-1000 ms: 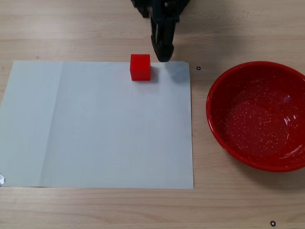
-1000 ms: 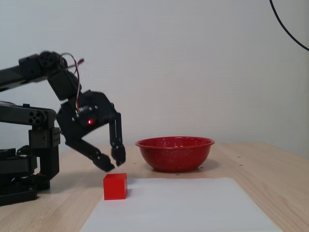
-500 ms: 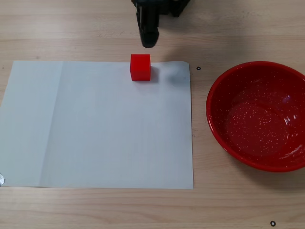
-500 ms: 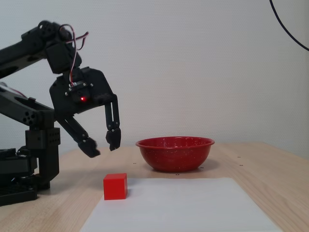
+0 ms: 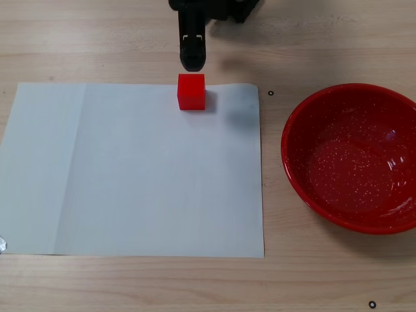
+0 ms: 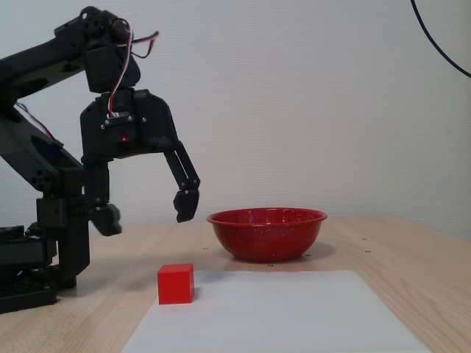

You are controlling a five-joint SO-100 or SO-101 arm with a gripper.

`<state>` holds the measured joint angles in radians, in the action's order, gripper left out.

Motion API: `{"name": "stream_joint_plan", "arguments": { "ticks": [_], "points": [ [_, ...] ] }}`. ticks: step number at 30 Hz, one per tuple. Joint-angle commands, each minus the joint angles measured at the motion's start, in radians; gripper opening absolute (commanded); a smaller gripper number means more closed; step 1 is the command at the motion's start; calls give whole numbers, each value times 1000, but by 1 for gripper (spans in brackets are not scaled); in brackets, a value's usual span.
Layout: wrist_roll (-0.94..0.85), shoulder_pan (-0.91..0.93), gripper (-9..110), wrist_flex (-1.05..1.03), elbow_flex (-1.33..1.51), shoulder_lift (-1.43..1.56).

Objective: Grasp the red cube and put it in the red bowl.

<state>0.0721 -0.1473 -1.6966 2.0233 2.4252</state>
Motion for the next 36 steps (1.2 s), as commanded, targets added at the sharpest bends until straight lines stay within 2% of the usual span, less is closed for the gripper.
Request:
{"name": "stream_joint_plan", "arguments": {
  "ticks": [1, 10, 36],
  "points": [
    [-26, 0, 41, 5, -100, -17],
    [9, 6, 46, 127, -28, -61],
    [92, -9, 44, 388, 175, -135]
  ]
}}
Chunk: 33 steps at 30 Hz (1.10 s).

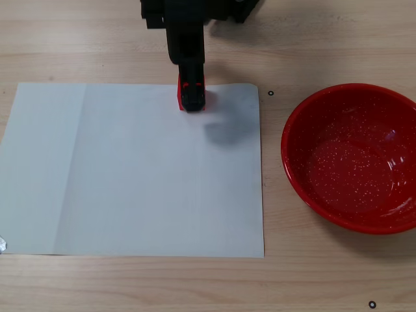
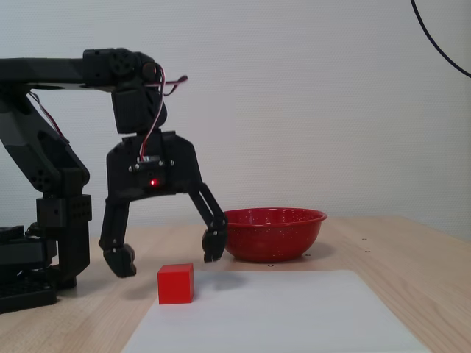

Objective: Grasp the red cube and put it in the red bowl.

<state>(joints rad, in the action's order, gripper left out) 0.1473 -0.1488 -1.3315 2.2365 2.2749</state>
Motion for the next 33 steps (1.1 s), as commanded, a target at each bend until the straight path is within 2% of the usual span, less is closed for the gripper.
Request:
{"name": "stream_joint_plan", "arguments": {
  "ticks": [1, 33],
  "points": [
    [20, -8, 43, 34, -29, 15],
    [17, 14, 37, 189, 92, -18]
  ]
}}
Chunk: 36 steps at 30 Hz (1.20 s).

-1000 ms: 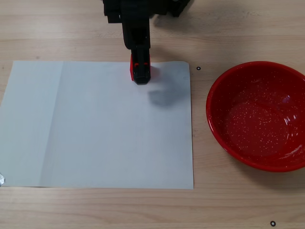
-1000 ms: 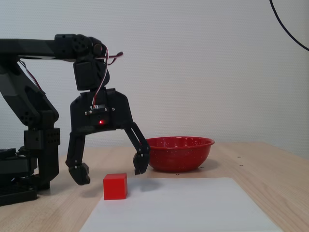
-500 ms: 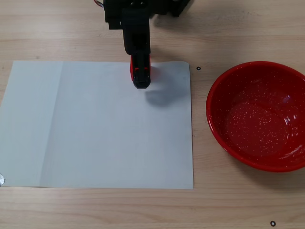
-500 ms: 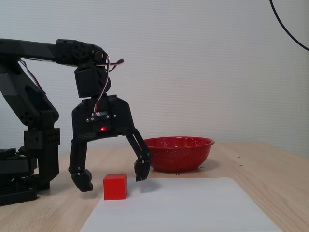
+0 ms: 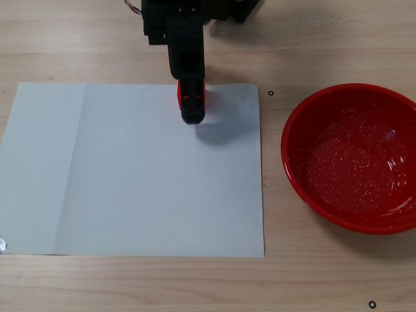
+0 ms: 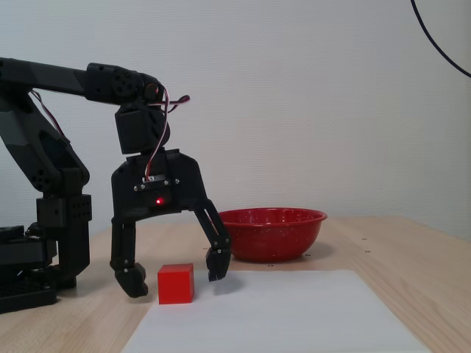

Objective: Grasp the red cube and put it in the red bowl.

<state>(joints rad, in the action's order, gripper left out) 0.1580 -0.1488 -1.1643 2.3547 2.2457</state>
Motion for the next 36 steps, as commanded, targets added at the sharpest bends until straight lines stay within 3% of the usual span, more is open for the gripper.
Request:
{"name": "stream_joint_plan", "arguments": {
  "ticks": [1, 9, 18, 36],
  "points": [
    [9, 15, 37, 34, -17, 11],
    [12, 15, 31, 78, 0, 3],
    [-31, 6, 0, 2, -32, 60],
    [-97, 8, 0, -204, -279, 118]
  ]
}}
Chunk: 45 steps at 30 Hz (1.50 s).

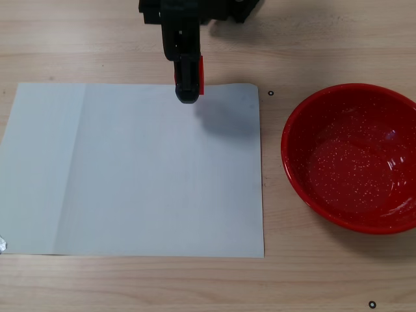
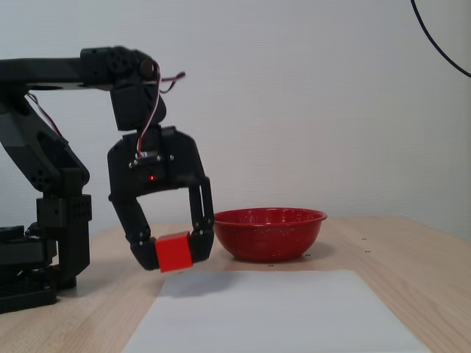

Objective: Grasp the red cube and put it in the red bowl.

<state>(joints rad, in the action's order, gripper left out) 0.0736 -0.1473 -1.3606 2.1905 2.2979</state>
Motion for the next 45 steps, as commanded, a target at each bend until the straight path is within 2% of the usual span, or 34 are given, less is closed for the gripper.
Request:
{"name": "stream_joint_plan", "arguments": {
  "ticks": [1, 13, 24, 45],
  "points": [
    [-17, 6, 0, -14, -130, 67],
    [-150, 100, 0, -44, -383, -38],
    [-252, 301, 0, -21, -615, -166],
    [-282, 660, 0, 121, -882, -422]
  ]
}}
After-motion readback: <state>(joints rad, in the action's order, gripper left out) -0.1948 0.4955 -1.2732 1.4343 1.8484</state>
